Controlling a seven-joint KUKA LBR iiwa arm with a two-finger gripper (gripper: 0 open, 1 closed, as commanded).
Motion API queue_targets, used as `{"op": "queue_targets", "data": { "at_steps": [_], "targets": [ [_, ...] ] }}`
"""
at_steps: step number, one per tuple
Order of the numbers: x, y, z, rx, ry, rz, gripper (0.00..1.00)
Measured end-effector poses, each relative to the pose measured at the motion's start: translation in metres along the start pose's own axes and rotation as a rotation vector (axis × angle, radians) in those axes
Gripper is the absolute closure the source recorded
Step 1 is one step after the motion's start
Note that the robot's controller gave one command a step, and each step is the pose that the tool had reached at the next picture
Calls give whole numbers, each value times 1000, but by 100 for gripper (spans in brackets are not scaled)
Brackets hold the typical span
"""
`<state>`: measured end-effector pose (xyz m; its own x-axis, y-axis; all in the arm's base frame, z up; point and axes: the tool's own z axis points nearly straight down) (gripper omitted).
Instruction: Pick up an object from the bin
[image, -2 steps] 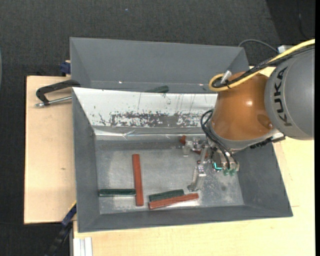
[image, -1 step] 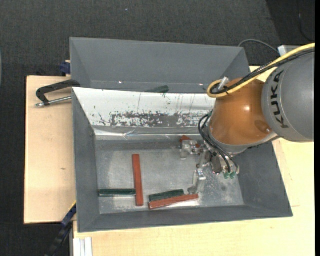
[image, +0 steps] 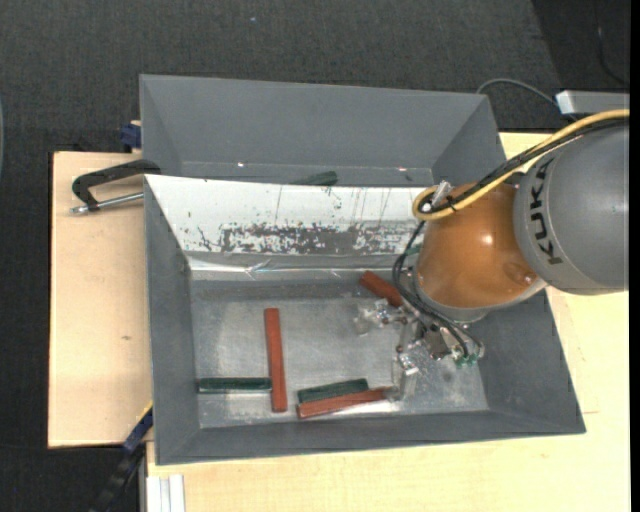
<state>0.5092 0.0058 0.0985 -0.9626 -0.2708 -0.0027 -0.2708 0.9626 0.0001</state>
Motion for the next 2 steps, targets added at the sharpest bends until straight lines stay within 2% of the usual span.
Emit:
{"op": "queue_targets", "data": {
  "at_steps": [1,2],
  "targets": [
    [5,1,24,-1,4,-69,0],
    [7,24,16,-1,2,-83,0]
  ]
}}
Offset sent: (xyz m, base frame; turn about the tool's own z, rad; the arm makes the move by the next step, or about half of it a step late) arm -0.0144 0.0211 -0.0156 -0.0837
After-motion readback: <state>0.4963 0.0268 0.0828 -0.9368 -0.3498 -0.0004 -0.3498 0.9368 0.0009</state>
